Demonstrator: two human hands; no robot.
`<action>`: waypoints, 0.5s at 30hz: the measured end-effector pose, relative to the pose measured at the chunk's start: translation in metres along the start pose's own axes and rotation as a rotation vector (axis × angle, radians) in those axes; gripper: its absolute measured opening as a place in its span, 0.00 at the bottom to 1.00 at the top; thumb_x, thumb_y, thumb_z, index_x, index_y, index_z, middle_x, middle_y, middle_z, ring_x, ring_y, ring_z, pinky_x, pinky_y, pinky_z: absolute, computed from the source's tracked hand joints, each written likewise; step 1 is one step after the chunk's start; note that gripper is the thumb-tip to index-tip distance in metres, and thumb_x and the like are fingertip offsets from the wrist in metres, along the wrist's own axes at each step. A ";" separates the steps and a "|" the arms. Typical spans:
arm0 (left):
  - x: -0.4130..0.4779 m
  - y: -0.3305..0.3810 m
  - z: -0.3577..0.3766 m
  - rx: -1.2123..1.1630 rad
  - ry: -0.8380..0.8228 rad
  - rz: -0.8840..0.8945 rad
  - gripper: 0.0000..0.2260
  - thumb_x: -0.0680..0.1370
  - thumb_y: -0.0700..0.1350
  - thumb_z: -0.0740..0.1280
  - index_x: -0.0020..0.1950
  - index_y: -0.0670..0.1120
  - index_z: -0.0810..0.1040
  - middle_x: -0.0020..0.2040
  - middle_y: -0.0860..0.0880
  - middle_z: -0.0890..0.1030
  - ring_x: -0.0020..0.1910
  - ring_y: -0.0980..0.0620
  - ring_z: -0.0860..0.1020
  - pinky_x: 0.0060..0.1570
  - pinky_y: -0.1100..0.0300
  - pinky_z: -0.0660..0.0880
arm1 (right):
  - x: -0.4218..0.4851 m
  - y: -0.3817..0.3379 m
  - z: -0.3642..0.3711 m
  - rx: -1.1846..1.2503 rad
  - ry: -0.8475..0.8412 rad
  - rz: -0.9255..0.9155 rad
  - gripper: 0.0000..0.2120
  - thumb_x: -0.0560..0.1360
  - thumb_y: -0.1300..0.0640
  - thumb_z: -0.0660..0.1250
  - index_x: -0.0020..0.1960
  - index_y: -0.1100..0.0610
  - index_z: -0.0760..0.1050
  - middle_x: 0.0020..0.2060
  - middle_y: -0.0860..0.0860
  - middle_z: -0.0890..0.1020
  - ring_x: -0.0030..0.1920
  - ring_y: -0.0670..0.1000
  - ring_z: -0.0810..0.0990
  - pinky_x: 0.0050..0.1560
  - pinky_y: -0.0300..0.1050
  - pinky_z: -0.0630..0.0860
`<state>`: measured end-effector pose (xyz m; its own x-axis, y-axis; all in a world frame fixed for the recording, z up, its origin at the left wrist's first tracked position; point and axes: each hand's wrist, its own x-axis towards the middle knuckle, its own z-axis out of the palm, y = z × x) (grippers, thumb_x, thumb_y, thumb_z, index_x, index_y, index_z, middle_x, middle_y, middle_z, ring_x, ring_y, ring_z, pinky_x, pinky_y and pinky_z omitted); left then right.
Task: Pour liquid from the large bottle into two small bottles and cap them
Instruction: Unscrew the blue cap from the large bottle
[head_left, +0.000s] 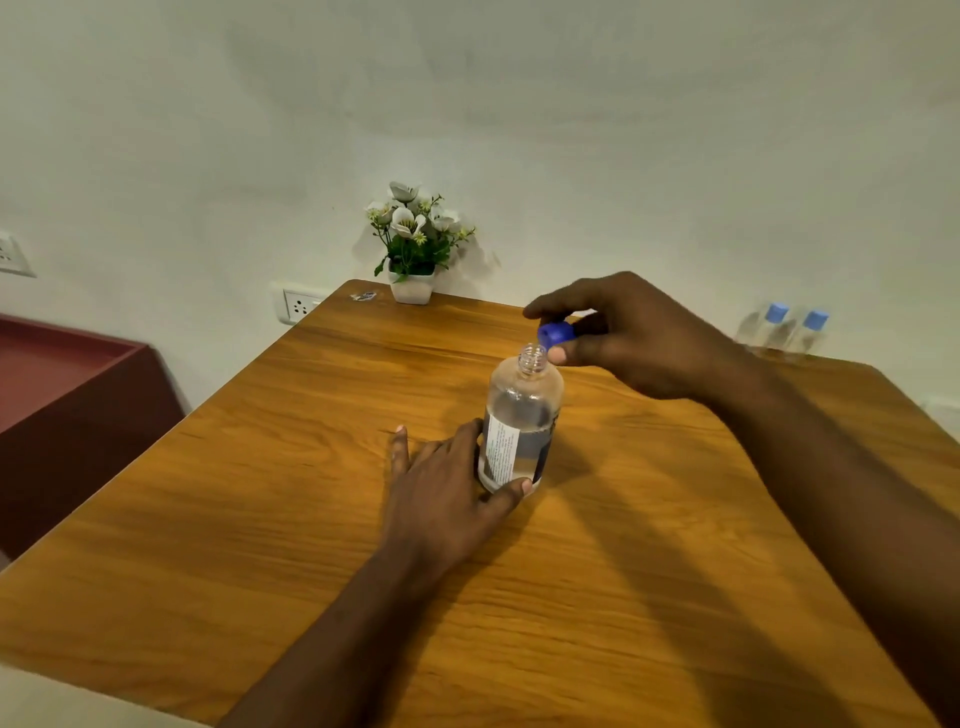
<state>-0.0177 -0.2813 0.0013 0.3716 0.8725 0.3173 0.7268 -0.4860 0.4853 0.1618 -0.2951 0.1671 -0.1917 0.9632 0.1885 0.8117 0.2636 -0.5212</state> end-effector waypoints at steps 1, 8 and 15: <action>0.000 0.000 0.000 -0.004 0.001 0.006 0.34 0.73 0.69 0.58 0.74 0.53 0.57 0.68 0.55 0.73 0.69 0.54 0.69 0.73 0.45 0.38 | -0.006 0.007 0.006 0.071 0.058 0.012 0.19 0.74 0.62 0.70 0.64 0.51 0.77 0.59 0.49 0.79 0.56 0.46 0.79 0.57 0.41 0.77; 0.004 0.000 0.001 -0.102 0.008 -0.008 0.33 0.72 0.66 0.64 0.73 0.55 0.58 0.67 0.55 0.74 0.68 0.56 0.70 0.73 0.45 0.37 | -0.033 0.044 0.059 0.399 0.494 0.182 0.14 0.71 0.58 0.74 0.56 0.52 0.81 0.49 0.45 0.84 0.51 0.44 0.82 0.53 0.39 0.79; 0.007 -0.002 0.003 -0.116 0.066 -0.064 0.34 0.72 0.66 0.64 0.73 0.54 0.58 0.65 0.55 0.76 0.67 0.54 0.71 0.73 0.44 0.41 | -0.038 0.083 0.101 0.452 0.476 0.342 0.20 0.68 0.65 0.75 0.58 0.55 0.78 0.48 0.48 0.82 0.50 0.47 0.82 0.46 0.37 0.79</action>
<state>-0.0148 -0.2737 0.0003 0.2850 0.8985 0.3340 0.6744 -0.4356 0.5962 0.1807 -0.3044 0.0329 0.3743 0.8953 0.2415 0.4571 0.0484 -0.8881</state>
